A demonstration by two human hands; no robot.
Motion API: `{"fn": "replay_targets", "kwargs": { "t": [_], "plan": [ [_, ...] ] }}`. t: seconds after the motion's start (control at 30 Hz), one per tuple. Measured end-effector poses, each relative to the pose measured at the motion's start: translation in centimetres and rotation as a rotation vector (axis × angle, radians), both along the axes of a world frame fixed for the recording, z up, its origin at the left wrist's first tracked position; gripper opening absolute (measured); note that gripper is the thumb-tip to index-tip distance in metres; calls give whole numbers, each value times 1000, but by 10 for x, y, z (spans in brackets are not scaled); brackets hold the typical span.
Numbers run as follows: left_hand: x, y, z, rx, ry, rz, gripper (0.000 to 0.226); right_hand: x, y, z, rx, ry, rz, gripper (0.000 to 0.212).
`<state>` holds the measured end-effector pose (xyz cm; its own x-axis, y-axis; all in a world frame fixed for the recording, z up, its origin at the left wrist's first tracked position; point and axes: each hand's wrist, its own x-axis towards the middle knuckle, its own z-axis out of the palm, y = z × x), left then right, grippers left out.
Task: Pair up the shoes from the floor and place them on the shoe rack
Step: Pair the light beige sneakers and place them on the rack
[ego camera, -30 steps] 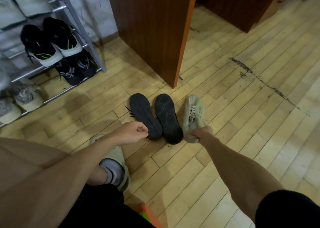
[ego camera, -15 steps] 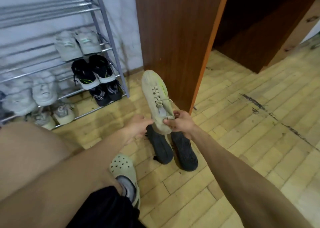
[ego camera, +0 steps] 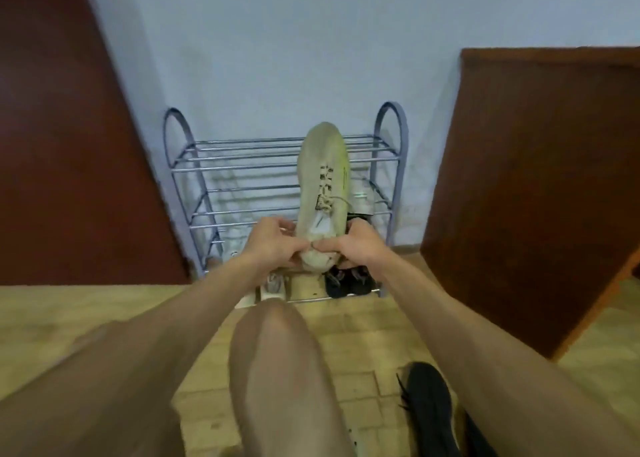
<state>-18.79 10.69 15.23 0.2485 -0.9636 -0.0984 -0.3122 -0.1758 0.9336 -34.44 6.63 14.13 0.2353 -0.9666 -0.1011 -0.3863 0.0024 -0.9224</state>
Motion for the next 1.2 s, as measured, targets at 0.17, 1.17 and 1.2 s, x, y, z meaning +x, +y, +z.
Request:
{"fn": "replay_targets", "kwargs": {
  "t": [0.17, 1.17, 1.2],
  "plan": [
    [109, 18, 15, -60, 10, 144, 31, 112, -15, 31, -25, 98, 226, 22],
    [329, 429, -345, 792, 143, 1168, 65, 391, 193, -240, 491, 447, 598, 48],
    [329, 441, -350, 803, 127, 1168, 62, 386, 201, -248, 501, 462, 609, 48]
  ]
}}
